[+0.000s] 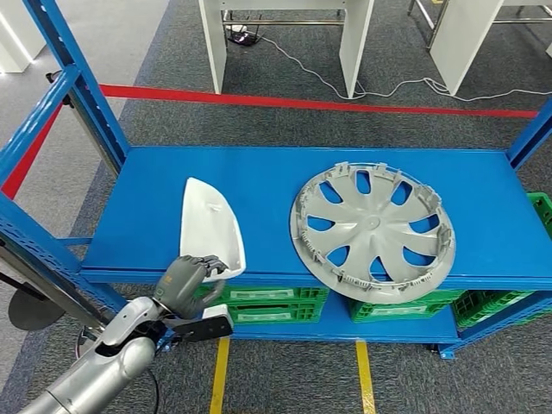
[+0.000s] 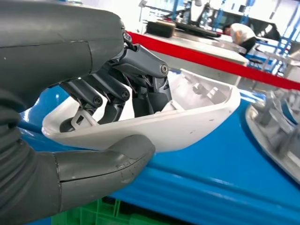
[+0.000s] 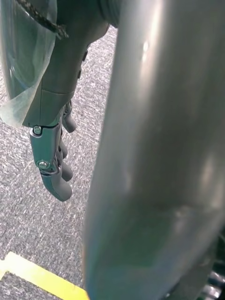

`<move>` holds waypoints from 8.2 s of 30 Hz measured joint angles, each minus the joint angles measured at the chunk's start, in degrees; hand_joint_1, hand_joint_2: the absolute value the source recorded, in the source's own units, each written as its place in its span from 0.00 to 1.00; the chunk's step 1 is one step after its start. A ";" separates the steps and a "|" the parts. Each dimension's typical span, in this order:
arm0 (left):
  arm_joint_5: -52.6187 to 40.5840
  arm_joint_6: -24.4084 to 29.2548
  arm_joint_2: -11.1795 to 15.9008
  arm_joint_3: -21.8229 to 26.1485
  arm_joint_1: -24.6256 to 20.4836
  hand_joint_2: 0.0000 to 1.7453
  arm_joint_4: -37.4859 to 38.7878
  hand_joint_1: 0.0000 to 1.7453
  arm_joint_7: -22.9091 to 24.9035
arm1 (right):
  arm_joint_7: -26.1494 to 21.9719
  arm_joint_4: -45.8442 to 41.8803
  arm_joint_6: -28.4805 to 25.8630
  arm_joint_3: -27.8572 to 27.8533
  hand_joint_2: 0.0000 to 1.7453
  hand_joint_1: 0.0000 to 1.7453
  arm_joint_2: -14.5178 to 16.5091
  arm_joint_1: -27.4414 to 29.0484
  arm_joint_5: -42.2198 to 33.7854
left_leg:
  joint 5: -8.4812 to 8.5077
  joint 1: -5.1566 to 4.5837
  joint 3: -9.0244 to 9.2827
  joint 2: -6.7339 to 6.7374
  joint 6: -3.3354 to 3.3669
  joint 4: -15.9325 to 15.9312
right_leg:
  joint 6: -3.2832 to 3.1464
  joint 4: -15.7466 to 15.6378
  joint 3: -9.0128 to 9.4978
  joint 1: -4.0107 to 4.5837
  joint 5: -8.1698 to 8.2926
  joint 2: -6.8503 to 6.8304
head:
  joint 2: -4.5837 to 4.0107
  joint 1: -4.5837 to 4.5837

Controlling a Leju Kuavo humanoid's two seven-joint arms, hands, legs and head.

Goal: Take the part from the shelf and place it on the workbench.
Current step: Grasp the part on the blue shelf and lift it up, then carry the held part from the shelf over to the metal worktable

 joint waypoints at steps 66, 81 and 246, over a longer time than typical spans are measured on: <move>-7.74 6.94 6.78 7.98 -1.13 1.00 -22.27 1.00 8.81 | -3.93 2.25 0.33 -0.03 0.00 0.00 0.87 -0.17 -3.78 | 0.00 0.00 -0.02 0.00 0.00 0.00 | 0.00 0.01 -0.01 0.00 0.00 0.00 | 0.00 -0.01; -8.84 6.86 7.10 8.80 0.33 1.00 -22.06 1.00 9.96 | -3.67 1.95 0.86 -0.01 0.00 0.00 0.87 -0.03 -4.49 | -0.08 -0.31 -0.10 -0.01 0.14 0.30 | 0.14 -0.01 -0.02 -0.33 0.03 0.02 | 0.00 -0.01; -6.89 6.36 13.31 31.26 19.23 1.00 -29.35 1.00 13.76 | 5.40 2.29 -1.84 -0.03 0.00 0.00 2.93 -3.19 3.75 | 0.70 -0.13 -0.40 4.46 1.56 -0.66 | 1.38 16.69 -9.63 0.57 -6.87 -6.44 | 0.00 -0.28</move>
